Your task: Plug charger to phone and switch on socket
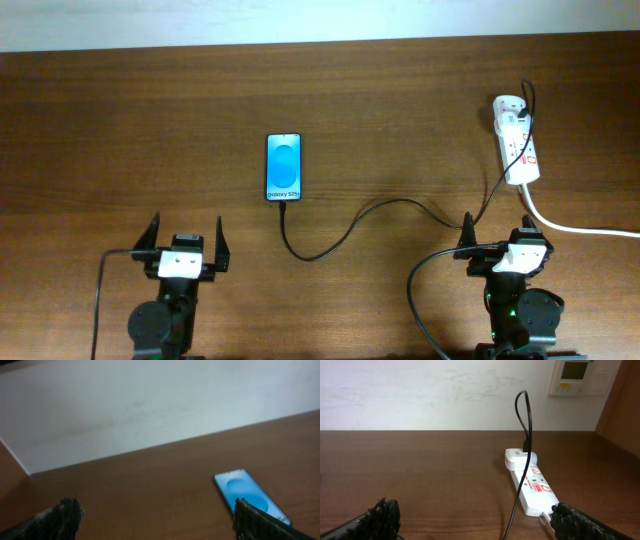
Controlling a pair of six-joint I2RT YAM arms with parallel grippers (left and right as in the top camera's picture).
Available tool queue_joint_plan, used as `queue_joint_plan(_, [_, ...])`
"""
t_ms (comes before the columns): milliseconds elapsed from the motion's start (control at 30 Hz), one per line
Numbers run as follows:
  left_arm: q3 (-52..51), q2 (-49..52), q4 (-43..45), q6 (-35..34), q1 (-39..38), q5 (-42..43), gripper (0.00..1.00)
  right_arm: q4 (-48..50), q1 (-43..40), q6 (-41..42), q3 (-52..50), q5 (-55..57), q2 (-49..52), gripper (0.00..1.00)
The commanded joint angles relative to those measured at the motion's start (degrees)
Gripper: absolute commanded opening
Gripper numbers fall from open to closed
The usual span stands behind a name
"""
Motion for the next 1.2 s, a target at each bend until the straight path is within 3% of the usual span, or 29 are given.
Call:
queue_joint_plan(0, [-2.2, -4.1, -5.6, 1.6, -0.2, -2.2, 1.0, -0.3, 0.4, 0.2, -0.3, 0.5, -0.4, 0.98])
queue_joint_plan(100, [-2.2, -7.9, -10.8, 1.5, -0.2, -2.8, 0.99, -0.3, 0.4, 0.2, -0.3, 0.5, -0.4, 0.99])
queue_joint_plan(1167, [-2.1, -9.6, -10.7, 1.5, -0.2, -2.4, 0.99, -0.3, 0.4, 0.2, -0.3, 0.5, -0.4, 0.98])
